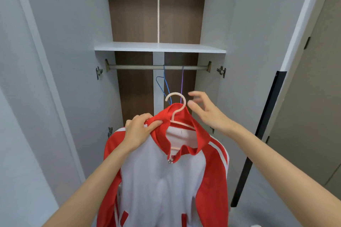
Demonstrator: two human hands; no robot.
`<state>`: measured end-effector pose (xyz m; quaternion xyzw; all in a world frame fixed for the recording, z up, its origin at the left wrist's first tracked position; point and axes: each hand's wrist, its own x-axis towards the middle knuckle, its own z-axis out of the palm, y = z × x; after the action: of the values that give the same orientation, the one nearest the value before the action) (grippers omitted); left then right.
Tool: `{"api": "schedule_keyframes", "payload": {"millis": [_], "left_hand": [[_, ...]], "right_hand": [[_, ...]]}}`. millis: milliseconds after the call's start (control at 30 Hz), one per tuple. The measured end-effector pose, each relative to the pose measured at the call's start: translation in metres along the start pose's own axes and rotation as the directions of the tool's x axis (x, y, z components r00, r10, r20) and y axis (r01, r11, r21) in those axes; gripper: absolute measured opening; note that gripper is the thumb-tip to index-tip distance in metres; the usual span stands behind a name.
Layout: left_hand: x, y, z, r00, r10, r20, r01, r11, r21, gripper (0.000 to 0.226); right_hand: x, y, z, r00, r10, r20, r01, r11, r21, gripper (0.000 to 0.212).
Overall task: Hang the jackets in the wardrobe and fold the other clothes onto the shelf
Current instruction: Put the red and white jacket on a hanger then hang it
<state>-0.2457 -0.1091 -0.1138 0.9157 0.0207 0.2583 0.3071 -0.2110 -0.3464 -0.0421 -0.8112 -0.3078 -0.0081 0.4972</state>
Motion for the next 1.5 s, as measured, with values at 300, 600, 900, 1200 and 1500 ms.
{"api": "schedule_keyframes", "payload": {"millis": [300, 600, 900, 1200, 1500], "left_hand": [[0.101, -0.019, 0.027, 0.988, -0.118, 0.095, 0.123, 0.991, -0.055, 0.04], [0.218, -0.015, 0.086, 0.976, -0.024, 0.215, 0.091, 0.946, -0.31, 0.049], [0.308, -0.001, 0.173, 0.963, -0.043, 0.267, 0.135, 0.932, -0.336, 0.025], [0.389, -0.017, 0.256, 0.94, -0.195, 0.281, 0.279, 0.911, -0.302, 0.049], [0.481, -0.048, 0.303, 0.915, -0.238, 0.327, 0.34, 0.891, -0.302, 0.062]], "right_hand": [[0.057, 0.114, -0.01, 0.993, -0.009, 0.116, 0.035, 0.974, -0.224, 0.035], [0.138, 0.129, -0.065, 0.986, 0.077, -0.145, -0.088, 0.994, -0.071, 0.033], [0.183, 0.164, -0.118, 0.929, 0.346, -0.135, -0.336, 0.938, 0.088, 0.023], [0.243, 0.224, -0.14, 0.822, 0.465, -0.328, -0.458, 0.883, 0.104, 0.037], [0.342, 0.274, -0.131, 0.715, 0.456, -0.53, -0.452, 0.88, 0.147, 0.046]]}}
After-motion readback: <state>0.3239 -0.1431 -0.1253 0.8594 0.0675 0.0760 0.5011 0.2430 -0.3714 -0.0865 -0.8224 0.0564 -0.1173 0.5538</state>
